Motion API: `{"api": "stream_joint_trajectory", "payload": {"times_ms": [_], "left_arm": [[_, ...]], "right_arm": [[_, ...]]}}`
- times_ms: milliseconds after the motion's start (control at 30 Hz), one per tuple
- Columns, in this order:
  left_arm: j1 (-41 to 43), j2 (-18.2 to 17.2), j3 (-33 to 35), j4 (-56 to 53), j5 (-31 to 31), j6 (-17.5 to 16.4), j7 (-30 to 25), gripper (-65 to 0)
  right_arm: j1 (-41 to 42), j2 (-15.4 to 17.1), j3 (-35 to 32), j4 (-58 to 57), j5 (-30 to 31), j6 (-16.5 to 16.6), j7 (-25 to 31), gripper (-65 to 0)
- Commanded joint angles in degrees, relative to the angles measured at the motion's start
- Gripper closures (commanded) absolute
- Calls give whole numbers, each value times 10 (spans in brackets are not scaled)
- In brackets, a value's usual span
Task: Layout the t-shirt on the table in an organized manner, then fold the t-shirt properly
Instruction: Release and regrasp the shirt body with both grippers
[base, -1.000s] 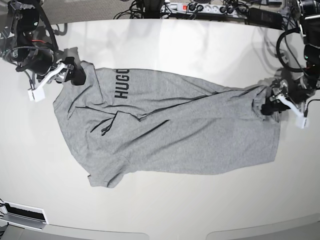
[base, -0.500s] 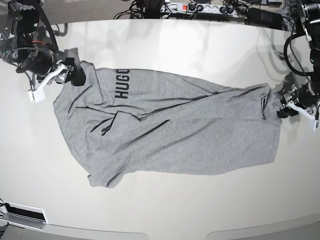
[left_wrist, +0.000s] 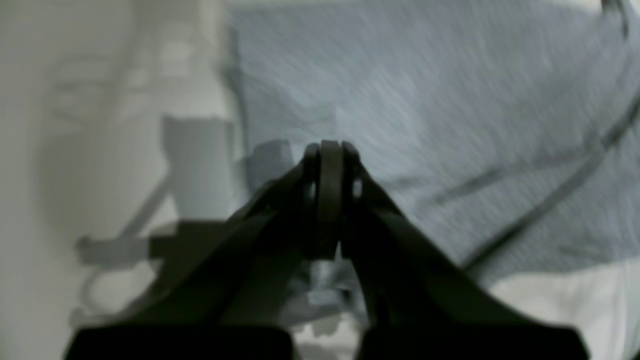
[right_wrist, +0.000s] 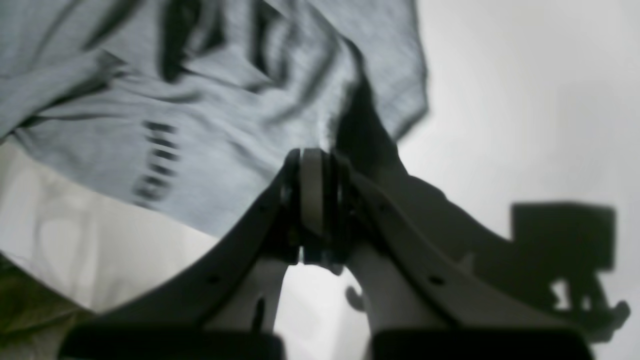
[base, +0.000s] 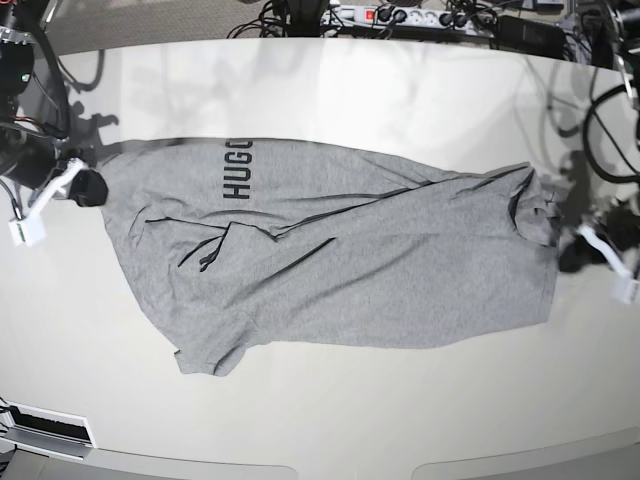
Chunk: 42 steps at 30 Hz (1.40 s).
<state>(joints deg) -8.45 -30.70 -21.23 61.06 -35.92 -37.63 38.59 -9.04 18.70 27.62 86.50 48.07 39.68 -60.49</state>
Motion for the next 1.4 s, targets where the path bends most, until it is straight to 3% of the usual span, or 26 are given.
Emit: {"api": "stream_joint_trajectory", "payload": {"times_ms": [0, 67, 200, 333, 400, 467, 500, 567, 633, 733, 867, 933, 1000, 1167, 1300, 1367], "left_arm": [[-7, -4, 9, 8, -2, -10, -12, 0], [-4, 10, 38, 8, 29, -12, -14, 0], [-5, 23, 94, 8, 102, 11, -67, 0], [-5, 28, 144, 8, 150, 35, -91, 0], [-5, 29, 159, 8, 170, 44, -95, 0], [-1, 29, 164, 7, 191, 64, -107, 0], [1, 29, 164, 7, 196, 76, -113, 0], [5, 29, 164, 7, 199, 93, -116, 0], [7, 29, 164, 7, 198, 94, -116, 0], [6, 29, 164, 7, 198, 89, -116, 0], [6, 29, 164, 7, 189, 87, -117, 0], [6, 29, 164, 7, 189, 88, -118, 0], [7, 29, 164, 7, 190, 88, -118, 0], [6, 29, 164, 7, 190, 90, -119, 0], [7, 30, 164, 7, 199, 93, -120, 0], [8, 29, 164, 7, 211, 112, -120, 0]], "right_arm": [[5, 10, -4, 12, 12, 3, 9, 0], [9, 10, -24, 12, -18, 3, 14, 0], [9, 10, -63, 11, -158, 3, 49, 0], [3, 10, -70, 11, -183, 3, 74, 0], [3, 15, -70, 11, -186, 3, 73, -141], [3, 22, -70, 11, -214, -24, 74, -297], [3, 27, -70, 11, -232, -40, 74, -342], [2, 42, -70, 11, -254, -79, 71, -366], [2, 57, -70, 11, -254, -102, 68, -366], [2, 74, -70, 12, -224, -110, 69, -366], [2, 72, -70, 12, -113, -41, 62, -335], [2, 58, -70, 12, -53, 3, 42, -202], [2, 33, -73, 12, -32, 3, 22, 0], [2, -16, -116, 11, -197, 3, 125, 0], [2, -20, -181, 11, -270, 3, 173, 0], [2, -20, -214, 9, -320, -28, 181, 0]]}}
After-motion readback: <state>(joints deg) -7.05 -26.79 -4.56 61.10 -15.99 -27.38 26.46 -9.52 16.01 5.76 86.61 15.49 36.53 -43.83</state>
